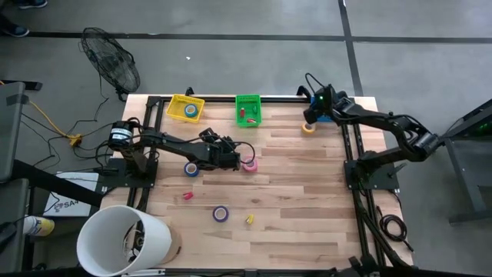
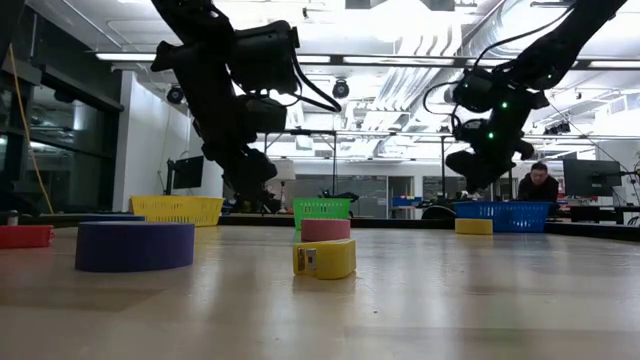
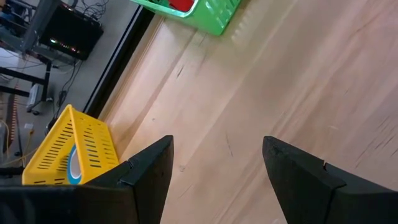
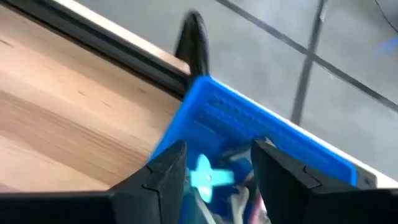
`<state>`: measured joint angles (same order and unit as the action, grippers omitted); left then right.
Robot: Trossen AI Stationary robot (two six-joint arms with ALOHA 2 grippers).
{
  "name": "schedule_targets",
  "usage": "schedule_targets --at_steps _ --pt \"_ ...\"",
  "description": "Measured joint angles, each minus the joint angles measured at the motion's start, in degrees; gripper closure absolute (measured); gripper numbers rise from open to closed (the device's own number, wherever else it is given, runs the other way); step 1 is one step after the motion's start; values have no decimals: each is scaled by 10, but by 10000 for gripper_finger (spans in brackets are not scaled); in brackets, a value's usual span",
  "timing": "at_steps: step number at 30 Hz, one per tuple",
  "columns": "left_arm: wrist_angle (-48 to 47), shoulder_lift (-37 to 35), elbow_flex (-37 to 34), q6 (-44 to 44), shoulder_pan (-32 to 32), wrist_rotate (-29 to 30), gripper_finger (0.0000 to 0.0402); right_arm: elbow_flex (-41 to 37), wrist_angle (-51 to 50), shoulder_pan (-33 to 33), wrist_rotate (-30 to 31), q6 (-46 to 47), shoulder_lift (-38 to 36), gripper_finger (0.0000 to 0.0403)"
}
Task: Pick and place Stapler, Stapler remover, tape
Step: Put the blue tape into the yellow basket
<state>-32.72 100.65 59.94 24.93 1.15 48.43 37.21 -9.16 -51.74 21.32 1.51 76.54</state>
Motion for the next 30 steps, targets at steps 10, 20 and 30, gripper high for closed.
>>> schedule_targets --at_steps 10,20,30 --pt "-54 0 0 25 0 1 161 0 6 0 -109 -4 -65 231" --pt "-200 0 0 141 0 17 161 0 -15 36 -172 -26 -103 231" --pt "-291 -4 -9 223 2 18 161 -9 10 132 -172 -66 -117 231"
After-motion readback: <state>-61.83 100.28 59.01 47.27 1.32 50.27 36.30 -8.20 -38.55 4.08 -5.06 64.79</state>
